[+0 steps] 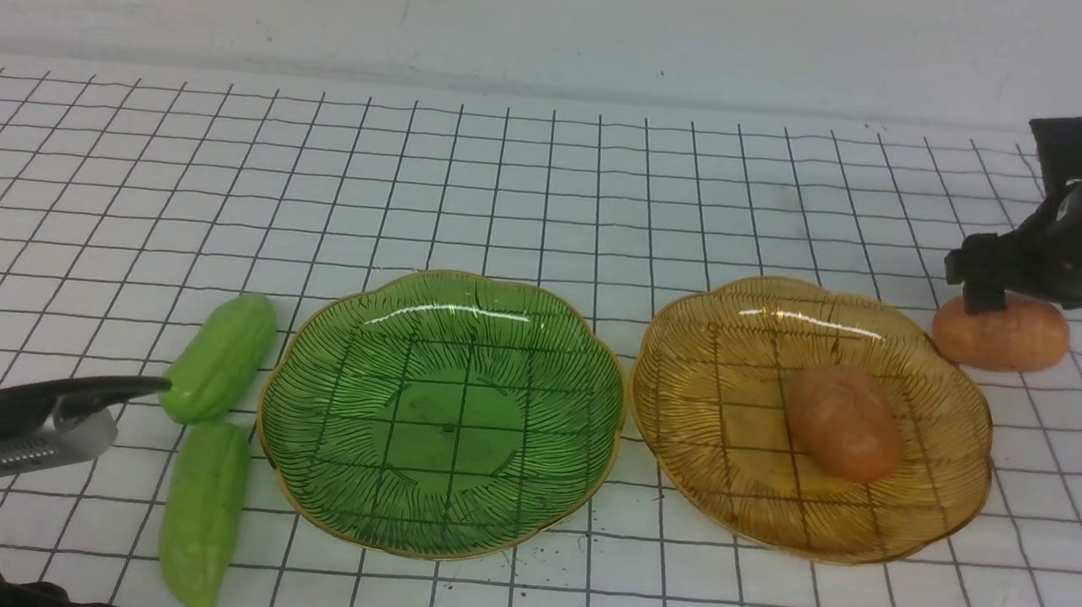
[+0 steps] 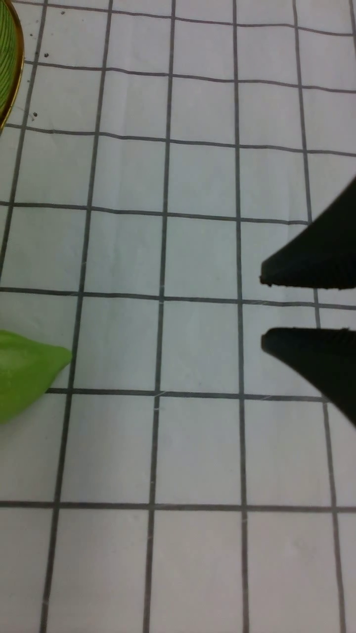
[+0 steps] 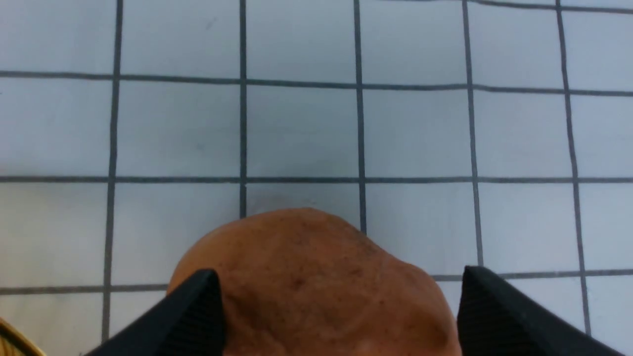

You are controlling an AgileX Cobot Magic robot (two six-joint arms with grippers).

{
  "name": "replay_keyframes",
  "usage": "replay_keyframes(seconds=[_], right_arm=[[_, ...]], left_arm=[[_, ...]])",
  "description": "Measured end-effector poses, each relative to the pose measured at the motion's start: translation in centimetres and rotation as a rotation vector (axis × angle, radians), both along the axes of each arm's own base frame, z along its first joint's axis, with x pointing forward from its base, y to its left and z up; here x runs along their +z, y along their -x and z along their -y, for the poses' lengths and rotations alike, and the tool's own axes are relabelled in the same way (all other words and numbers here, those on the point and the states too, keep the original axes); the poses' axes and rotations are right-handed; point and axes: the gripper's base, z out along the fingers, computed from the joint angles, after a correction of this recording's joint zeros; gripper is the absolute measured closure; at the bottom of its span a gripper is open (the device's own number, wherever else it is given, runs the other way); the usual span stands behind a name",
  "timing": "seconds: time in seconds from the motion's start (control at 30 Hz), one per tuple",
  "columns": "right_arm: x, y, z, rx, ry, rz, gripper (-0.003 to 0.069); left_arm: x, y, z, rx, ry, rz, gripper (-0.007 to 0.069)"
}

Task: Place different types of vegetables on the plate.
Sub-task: 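Put the potato onto the plate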

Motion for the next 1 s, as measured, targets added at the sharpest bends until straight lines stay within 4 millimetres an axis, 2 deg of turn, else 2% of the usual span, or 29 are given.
replay_keyframes(seconds=[0.27,0.53,0.63,0.83,1.0], right_arm=[[0.3,0.1,0.0,0.000,0.005,-0.010,0.0070],[1.3,1.5,0.4,-0.007,0.051,-0.093,0.0070],[2.0,1.8,0.5,-0.008,0.058,-0.094,0.0070],[4.7,2.8,0.6,-0.021,0.066,-0.075,0.0070],[5.3,3.4,0.6,-0.038,0.059,-0.107,0.0070]], left_arm=[[0.0,0.0,0.0,0.000,0.000,0.000,0.0517],[0.0,0.0,0.0,0.000,0.000,0.000,0.0517],[0.0,0.0,0.0,0.000,0.000,0.000,0.0517],[0.0,0.0,0.0,0.000,0.000,0.000,0.0517],[0.0,0.0,0.0,-0.001,0.000,0.000,0.0517]])
